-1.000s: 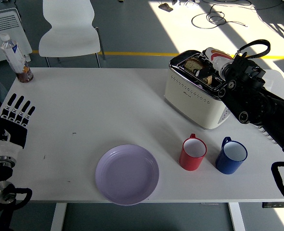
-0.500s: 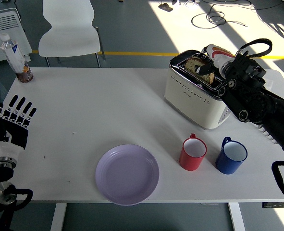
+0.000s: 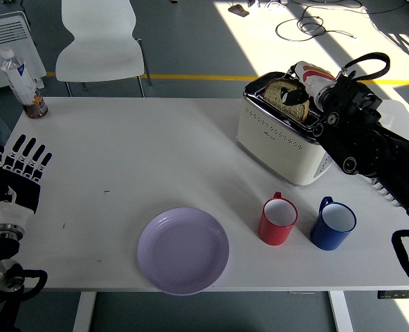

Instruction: Push plate across desktop,pick up the break from the machine,place the break in the plate

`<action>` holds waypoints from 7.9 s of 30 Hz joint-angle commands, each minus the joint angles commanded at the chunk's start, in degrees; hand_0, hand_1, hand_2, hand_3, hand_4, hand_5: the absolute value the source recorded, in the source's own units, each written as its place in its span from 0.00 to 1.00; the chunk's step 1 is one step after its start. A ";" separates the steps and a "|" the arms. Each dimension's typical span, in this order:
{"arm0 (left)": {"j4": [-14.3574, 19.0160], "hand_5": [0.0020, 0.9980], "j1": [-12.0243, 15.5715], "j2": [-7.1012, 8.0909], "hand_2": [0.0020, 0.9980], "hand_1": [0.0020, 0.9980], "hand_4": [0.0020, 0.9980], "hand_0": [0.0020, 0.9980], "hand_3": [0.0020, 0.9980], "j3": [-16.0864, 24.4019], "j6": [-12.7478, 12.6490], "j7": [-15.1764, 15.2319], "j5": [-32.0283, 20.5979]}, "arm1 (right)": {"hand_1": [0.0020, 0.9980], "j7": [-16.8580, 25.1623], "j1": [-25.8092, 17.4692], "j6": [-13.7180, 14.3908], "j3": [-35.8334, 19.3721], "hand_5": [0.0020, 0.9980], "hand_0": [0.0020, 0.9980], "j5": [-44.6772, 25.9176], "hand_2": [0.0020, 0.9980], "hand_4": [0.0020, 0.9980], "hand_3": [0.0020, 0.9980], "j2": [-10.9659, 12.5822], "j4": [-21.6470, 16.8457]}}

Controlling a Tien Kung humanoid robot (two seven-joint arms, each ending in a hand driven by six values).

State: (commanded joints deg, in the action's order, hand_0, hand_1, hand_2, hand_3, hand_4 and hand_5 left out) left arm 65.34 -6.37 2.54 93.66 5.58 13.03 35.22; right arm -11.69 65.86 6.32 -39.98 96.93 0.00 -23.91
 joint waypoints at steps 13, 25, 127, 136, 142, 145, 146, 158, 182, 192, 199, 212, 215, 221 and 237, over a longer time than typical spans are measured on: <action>-0.12 1.00 -0.34 -0.05 0.83 0.81 0.47 0.80 0.80 0.12 0.09 -0.01 0.03 | 0.42 -1.27 2.11 -0.02 -2.69 0.13 0.36 4.78 0.44 0.33 0.51 0.00 -5.55; -0.01 1.00 -0.25 0.03 0.83 0.81 0.47 0.80 0.80 0.56 0.11 0.00 0.05 | 0.41 -2.94 4.44 1.08 -8.02 0.14 0.36 7.46 0.44 0.33 0.50 0.00 -14.55; -0.45 1.00 -0.84 -1.67 0.83 0.81 0.46 0.80 0.80 2.96 -0.20 0.57 0.29 | 0.76 18.17 -12.29 0.01 26.52 0.27 0.77 -36.56 0.84 0.58 0.95 9.45 -39.14; -0.27 1.00 0.27 -1.57 0.83 0.81 0.46 0.80 0.80 2.19 -0.18 0.66 0.41 | 0.76 19.26 -15.20 1.86 20.90 0.26 0.76 -36.75 0.83 0.54 0.94 11.06 -42.67; -0.11 1.00 0.19 -1.47 0.83 0.81 0.46 0.79 0.80 2.64 -0.20 0.65 0.57 | 0.75 19.94 -19.20 1.95 13.10 0.26 0.76 -38.10 0.82 0.54 0.92 13.46 -48.85; 0.00 1.00 0.03 -1.47 0.83 0.81 0.46 0.79 0.80 2.73 -0.17 0.64 0.65 | 0.74 20.37 -22.10 1.84 7.65 0.28 0.75 -39.95 0.79 0.57 0.86 15.32 -53.16; 0.01 1.00 -0.07 -1.45 0.83 0.81 0.46 0.79 0.80 2.81 -0.18 0.64 0.65 | 0.74 20.63 -23.42 1.70 5.73 0.28 0.75 -41.17 0.79 0.57 0.86 16.16 -54.93; 0.53 1.00 -0.42 -1.09 0.83 0.80 0.46 0.80 0.80 3.37 -0.19 0.69 0.69 | 0.76 24.74 -41.60 0.91 -22.52 0.32 0.77 -63.91 0.79 0.58 0.82 18.56 -70.09; 1.20 1.00 -1.19 -0.80 0.83 0.80 0.47 0.79 0.80 4.17 -0.26 0.13 0.89 | 0.80 21.23 -56.85 1.09 -50.20 0.60 0.81 -68.72 0.83 0.50 0.82 13.45 -56.66; 1.15 1.00 -1.09 -0.95 0.83 0.80 0.47 0.79 0.80 4.06 -0.26 -0.06 0.92 | 0.80 20.71 -57.67 -0.25 -51.31 0.64 0.81 -68.25 0.83 0.50 0.81 13.24 -56.39; 1.16 1.00 -0.38 -0.74 0.83 0.81 0.47 0.79 0.80 3.23 -0.22 -0.10 0.94 | 0.79 20.23 -58.66 -1.52 -51.83 0.64 0.81 -67.88 0.82 0.50 0.81 13.41 -56.07; 1.07 1.00 0.61 -0.61 0.83 0.81 0.47 0.80 0.80 2.47 -0.22 -0.08 1.11 | 0.78 18.81 -59.91 -2.48 -53.47 0.65 0.80 -67.37 0.80 0.50 0.79 13.05 -55.77; 0.92 1.00 0.61 -0.69 0.83 0.81 0.47 0.80 0.80 2.29 -0.21 -0.12 1.13 | 0.78 18.09 -59.97 -2.83 -54.10 0.65 0.80 -66.95 0.80 0.50 0.79 13.20 -56.20; 1.06 1.00 -0.12 -0.57 0.83 0.81 0.47 0.80 0.80 2.57 -0.14 -0.24 1.25 | 0.78 17.42 -60.39 -2.96 -55.21 0.65 0.80 -66.76 0.79 0.50 0.79 13.13 -56.26; 0.89 1.00 -0.35 -0.37 0.83 0.81 0.47 0.80 0.80 2.63 -0.17 -0.29 1.33 | 0.77 16.91 -60.48 -3.07 -55.38 0.65 0.79 -66.73 0.78 0.50 0.78 13.00 -56.31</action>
State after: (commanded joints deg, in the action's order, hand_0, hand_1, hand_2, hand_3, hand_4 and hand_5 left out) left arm 66.23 -6.72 2.17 96.29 5.41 12.74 36.55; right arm 5.23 5.38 3.25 -95.35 30.20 13.00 -80.22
